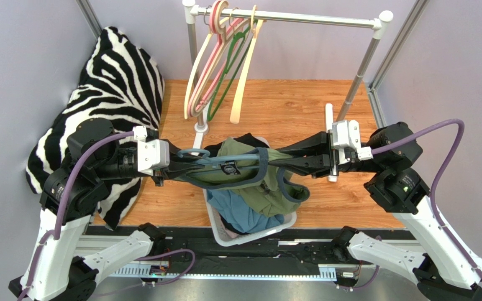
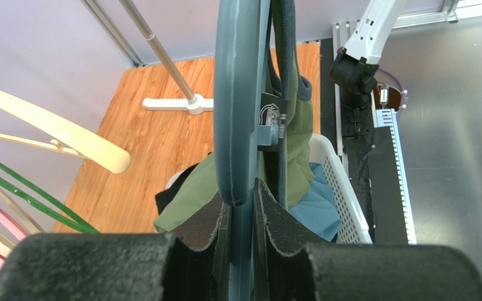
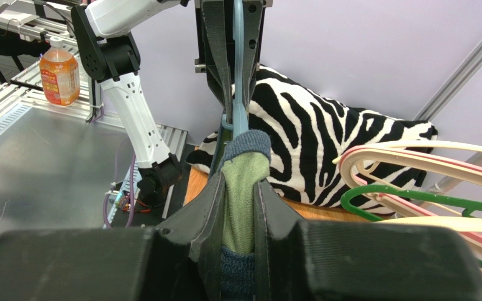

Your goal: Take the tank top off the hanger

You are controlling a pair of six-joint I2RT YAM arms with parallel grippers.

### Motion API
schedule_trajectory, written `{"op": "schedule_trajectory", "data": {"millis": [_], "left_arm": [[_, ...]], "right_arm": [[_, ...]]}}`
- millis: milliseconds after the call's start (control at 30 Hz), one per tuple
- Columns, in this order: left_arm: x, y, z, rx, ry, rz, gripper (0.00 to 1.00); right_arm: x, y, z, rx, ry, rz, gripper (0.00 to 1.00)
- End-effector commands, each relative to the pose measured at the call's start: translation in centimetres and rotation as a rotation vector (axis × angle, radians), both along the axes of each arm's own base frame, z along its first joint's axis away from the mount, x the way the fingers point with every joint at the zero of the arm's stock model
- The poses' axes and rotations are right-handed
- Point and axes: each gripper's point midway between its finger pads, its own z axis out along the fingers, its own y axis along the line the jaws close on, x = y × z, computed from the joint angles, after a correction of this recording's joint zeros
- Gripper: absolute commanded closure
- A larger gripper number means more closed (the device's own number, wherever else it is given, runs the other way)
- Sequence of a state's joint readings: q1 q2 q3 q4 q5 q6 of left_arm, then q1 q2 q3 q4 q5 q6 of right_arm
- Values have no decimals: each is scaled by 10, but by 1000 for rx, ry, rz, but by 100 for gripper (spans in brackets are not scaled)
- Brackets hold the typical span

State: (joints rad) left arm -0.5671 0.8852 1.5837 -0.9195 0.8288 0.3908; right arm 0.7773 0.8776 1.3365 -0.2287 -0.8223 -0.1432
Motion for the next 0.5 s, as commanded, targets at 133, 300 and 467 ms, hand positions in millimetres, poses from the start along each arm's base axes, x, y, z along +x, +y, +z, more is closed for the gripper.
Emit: {"op": "schedule_trajectory", "data": {"millis": [133,300,467], "left_arm": [[9,6,15,-24,-88,58,83],[18,13,19,-17,-140,124,84],[35,18,17,-12,-178,200,86]], "right_arm": [[27,-24,30,104,-89,-254,43],[35,-60,29,143,-97,-443,1],[24,-72,9,102,-47,-449,0]]}}
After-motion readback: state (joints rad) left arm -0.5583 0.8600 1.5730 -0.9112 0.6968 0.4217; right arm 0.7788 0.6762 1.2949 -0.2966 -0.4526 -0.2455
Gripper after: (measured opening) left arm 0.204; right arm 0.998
